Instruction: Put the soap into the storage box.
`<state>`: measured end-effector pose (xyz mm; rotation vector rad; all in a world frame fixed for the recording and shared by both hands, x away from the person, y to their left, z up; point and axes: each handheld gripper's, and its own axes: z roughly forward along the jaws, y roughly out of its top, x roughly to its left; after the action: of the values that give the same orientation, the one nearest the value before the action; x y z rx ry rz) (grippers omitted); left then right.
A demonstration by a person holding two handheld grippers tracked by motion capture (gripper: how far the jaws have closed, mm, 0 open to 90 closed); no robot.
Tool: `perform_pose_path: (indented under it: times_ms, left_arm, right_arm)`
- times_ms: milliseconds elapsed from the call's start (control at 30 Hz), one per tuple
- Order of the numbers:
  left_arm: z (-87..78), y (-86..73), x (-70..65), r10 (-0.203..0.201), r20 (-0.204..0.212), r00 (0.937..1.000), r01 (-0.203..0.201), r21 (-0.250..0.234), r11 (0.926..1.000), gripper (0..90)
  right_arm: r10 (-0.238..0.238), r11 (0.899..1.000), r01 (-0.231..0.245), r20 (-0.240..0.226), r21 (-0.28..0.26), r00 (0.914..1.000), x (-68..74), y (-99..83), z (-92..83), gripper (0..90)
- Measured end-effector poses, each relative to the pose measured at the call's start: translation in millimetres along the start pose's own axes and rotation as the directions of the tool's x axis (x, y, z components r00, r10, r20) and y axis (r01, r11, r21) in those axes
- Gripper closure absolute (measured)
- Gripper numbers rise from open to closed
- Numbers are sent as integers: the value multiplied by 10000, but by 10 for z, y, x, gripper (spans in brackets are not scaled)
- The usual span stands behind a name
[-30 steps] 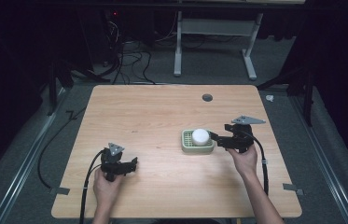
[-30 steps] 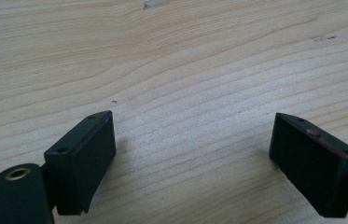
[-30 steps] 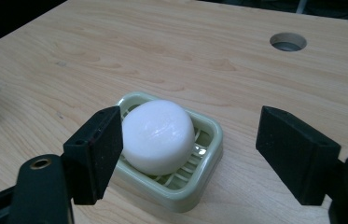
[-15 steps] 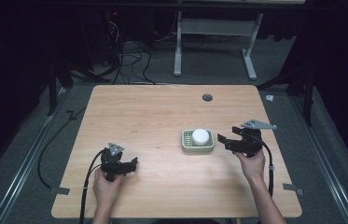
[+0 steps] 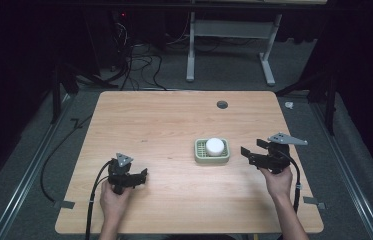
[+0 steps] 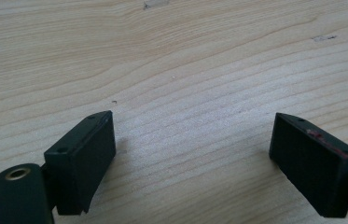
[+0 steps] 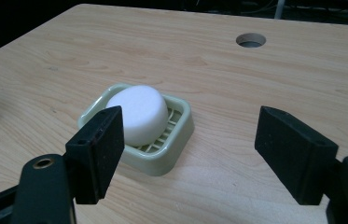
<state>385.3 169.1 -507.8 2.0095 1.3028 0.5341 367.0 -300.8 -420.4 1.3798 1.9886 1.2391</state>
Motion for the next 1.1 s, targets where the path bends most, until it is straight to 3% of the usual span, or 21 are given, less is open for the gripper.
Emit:
perform_pose_path:
  times_ms: [433,1100]
  left_arm:
    - [0,0,0,-4,1,10000,4,-2,10000,149]
    - [0,0,0,3,1,10000,-3,4,10000,149]
  right_arm:
    - [237,9997,-236,13,-114,9997,-36,-145,-103,250]
    - [517,9985,-515,-58,169,9986,-30,-400,-93,250]
